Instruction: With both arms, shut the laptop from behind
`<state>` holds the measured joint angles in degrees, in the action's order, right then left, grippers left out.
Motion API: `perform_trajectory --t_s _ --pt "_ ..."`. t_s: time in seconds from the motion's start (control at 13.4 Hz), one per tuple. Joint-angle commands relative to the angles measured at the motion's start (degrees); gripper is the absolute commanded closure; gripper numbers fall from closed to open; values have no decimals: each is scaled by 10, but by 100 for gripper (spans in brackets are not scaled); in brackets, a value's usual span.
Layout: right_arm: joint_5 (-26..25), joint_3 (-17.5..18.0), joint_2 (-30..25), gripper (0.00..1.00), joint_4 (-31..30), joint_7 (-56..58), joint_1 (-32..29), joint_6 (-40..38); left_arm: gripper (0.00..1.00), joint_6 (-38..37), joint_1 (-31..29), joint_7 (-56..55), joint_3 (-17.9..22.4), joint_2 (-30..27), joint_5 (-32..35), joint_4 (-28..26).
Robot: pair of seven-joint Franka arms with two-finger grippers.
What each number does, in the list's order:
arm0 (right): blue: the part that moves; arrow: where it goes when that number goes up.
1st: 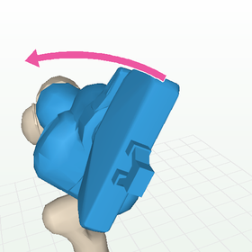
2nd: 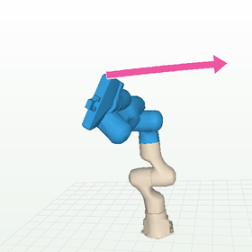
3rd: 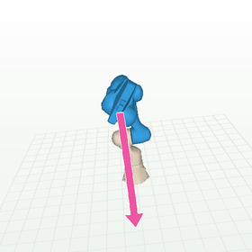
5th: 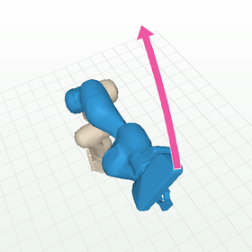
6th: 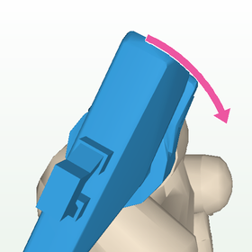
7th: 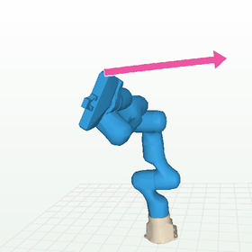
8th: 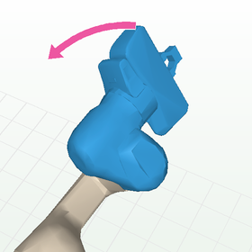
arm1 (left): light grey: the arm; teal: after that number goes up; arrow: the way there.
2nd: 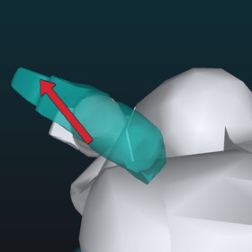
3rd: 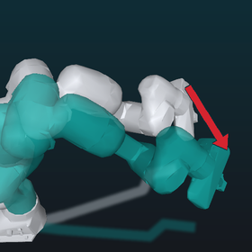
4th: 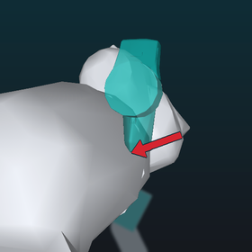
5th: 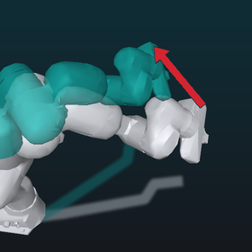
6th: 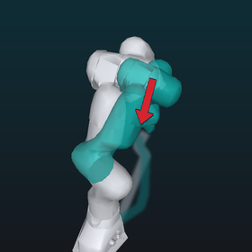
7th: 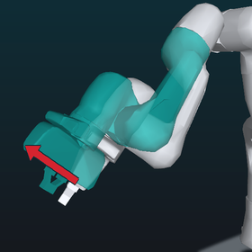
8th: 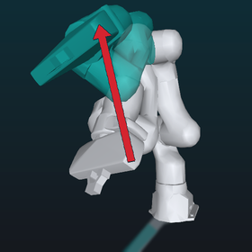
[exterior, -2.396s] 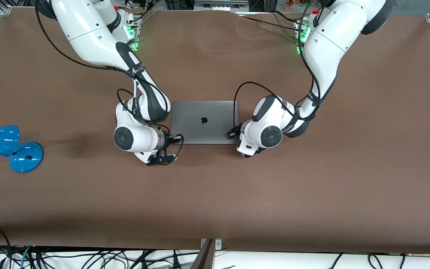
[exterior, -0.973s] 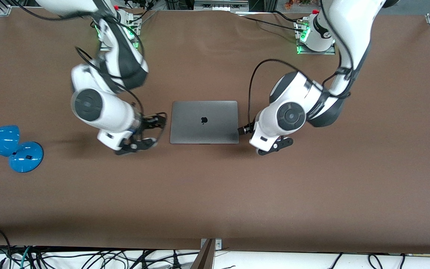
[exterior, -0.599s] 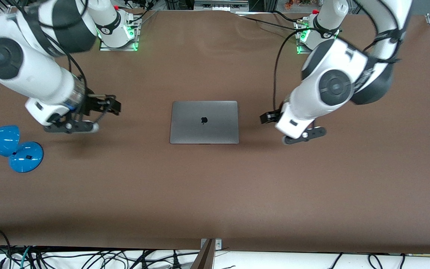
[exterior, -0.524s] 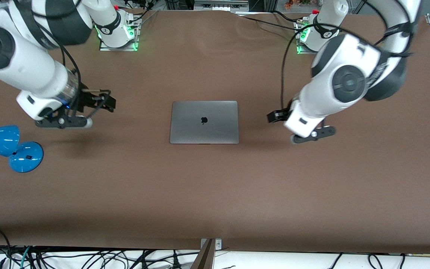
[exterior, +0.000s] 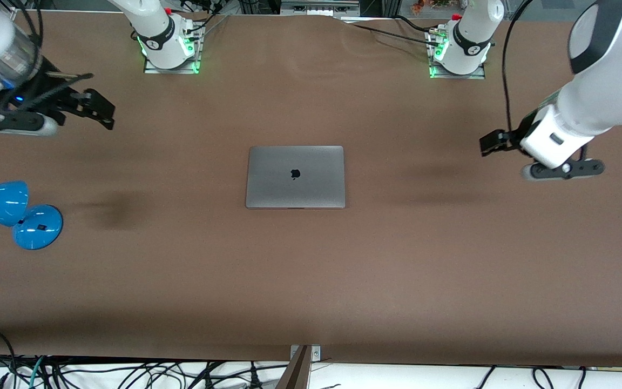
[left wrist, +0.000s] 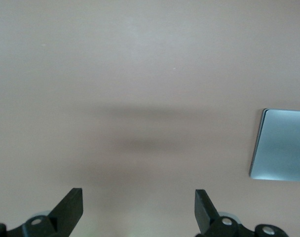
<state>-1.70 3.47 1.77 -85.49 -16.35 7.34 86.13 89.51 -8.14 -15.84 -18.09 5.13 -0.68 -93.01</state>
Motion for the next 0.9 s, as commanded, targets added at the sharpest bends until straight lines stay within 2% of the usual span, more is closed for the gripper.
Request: perform_trajectory --t_s 0.0,0.22,0.37,0.45,0.6,0.82 --pt "-5 10 -19 0 -18 -5 -39 -5 0 1 45 15 45 -58 13 -58" --pt "-5 10 -26 0 -30 -5 -62 -35 0 22 93 13 60 -120 14 -138" --pt "-5 10 -27 0 -32 -5 -72 -35 0 74 117 14 74 -170 14 -202" --pt "-5 10 -27 0 -32 -4 -73 -33 0 82 135 16 86 -173 14 -206" --pt "-5 10 -27 0 -46 -5 -73 -30 0 73 150 69 113 -163 14 -177" --pt "-5 10 -34 0 -62 -3 -75 -27 0 54 169 82 142 -161 14 -145"
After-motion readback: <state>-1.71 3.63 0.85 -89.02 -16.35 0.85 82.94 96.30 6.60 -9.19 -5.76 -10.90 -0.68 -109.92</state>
